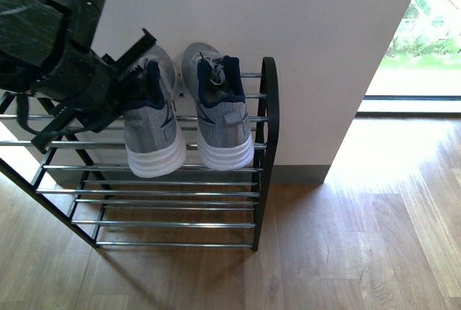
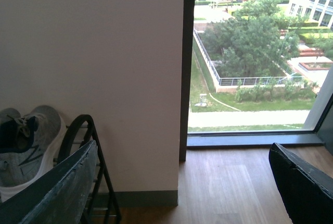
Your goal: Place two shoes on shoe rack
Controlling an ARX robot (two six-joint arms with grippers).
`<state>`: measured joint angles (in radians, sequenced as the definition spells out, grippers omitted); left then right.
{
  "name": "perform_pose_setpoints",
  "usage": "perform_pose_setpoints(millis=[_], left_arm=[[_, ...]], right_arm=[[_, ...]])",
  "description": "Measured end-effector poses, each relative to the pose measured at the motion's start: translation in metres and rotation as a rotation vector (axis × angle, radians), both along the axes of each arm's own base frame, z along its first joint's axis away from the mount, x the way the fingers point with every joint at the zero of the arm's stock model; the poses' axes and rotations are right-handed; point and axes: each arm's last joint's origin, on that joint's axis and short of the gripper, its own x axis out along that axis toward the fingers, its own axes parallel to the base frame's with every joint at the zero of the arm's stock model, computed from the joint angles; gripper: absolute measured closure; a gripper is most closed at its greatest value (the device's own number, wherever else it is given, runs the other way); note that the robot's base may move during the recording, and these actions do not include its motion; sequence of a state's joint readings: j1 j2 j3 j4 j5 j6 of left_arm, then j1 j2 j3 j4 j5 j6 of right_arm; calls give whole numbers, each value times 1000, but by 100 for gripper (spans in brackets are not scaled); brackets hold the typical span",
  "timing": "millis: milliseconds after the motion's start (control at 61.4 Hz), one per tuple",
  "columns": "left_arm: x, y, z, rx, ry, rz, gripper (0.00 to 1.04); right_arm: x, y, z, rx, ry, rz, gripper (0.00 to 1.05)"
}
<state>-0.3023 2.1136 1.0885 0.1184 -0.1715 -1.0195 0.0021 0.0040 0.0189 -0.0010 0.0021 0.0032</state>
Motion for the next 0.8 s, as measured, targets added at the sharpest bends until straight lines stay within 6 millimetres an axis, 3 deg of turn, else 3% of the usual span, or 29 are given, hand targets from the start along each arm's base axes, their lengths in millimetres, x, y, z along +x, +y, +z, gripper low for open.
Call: perform_pose_setpoints(millis=[277, 554, 717, 798], left_arm=[[19, -33, -5, 199, 0, -275, 103], [18, -40, -4, 289, -17, -411, 102], [10, -35, 0, 324, -15, -428, 78], [0, -28, 13, 326, -31, -404, 62]], right_arm=[[0, 0, 0, 0, 0, 0, 9], [0, 0, 0, 0, 0, 0, 9], [0, 0, 0, 0, 0, 0, 9], [0, 0, 0, 0, 0, 0, 9]])
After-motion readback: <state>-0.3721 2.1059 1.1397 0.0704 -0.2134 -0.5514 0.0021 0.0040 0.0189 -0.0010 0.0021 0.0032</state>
